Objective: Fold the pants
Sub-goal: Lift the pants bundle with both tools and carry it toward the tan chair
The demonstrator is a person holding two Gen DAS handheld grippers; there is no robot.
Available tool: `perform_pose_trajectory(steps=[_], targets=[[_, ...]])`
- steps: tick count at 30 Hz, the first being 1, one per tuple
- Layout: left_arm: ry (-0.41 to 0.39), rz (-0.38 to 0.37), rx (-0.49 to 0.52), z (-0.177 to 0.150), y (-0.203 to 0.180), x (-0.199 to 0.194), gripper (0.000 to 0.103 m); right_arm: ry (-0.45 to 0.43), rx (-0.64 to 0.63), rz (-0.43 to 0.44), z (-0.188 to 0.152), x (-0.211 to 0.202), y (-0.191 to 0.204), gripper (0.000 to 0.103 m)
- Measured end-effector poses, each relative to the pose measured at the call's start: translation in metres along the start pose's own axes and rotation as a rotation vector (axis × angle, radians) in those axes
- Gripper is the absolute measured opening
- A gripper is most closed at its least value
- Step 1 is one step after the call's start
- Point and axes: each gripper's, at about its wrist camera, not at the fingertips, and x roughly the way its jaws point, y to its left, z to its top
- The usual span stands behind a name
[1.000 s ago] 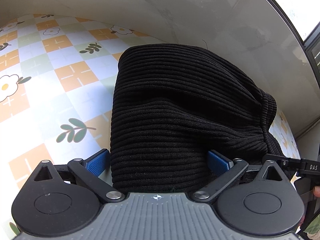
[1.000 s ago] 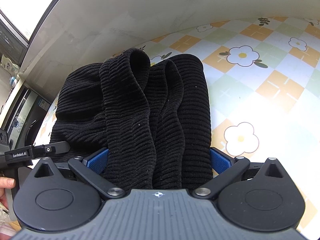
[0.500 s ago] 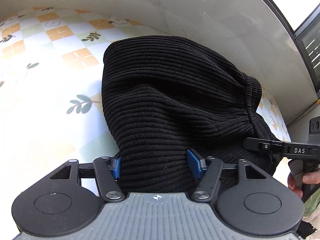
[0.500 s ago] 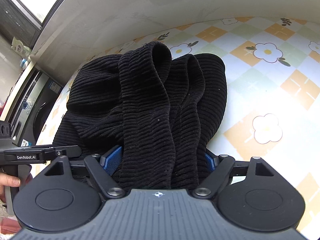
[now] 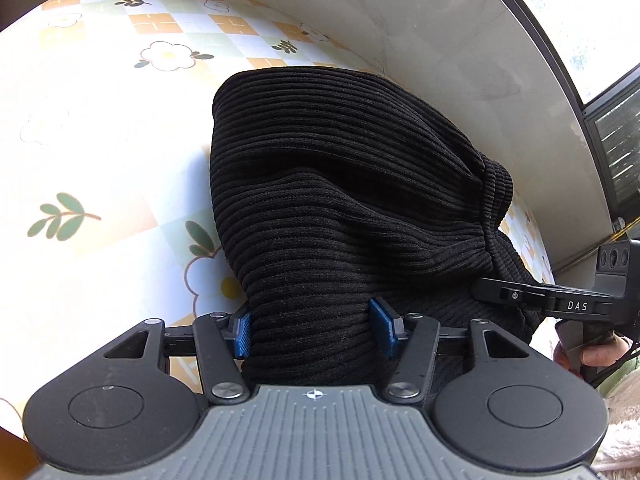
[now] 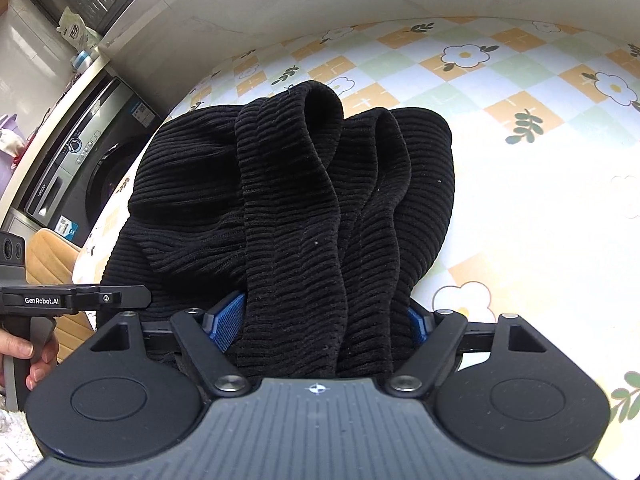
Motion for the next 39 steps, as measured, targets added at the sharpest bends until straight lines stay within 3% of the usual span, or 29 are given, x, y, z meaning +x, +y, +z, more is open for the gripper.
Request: perform_pose_trajectory(steps=[4,7,10,19,29,33,39], targets=[[-0.019,0.001,-0.005,-0.005,-0.001,0.005,0.062,-0.005,-0.011,-0.015,-0.002,-0.002,0.003,0.075],[-0.041,0.032,0.003,-0.012,-0.013,0.000,0.055,0.001,-0.048,-0.020,0.000,-0.002,0.013,0.073],[-0.085,0.080,-0.005,-0.027,-0.024,-0.011,0.050,0.010,-0.110,0.037,0.004,-0.004,0.018,0.070],[-0.281,0.258,-0.286,-0.122,-0.055,-0.069,0.047,0.121,-0.380,0.279,0.000,0.007,0.051,0.067],[-0.457,0.383,-0.488,-0.213,-0.062,-0.130,0.047,0.231,-0.597,0.416,-0.025,0.032,0.150,0.067],[-0.510,0.392,-0.540,-0.245,-0.044,-0.157,0.047,0.258,-0.658,0.431,-0.036,0.049,0.200,0.067],[-0.529,0.403,-0.601,-0.280,0.023,-0.221,0.047,0.277,-0.712,0.430,-0.073,0.081,0.295,0.067]])
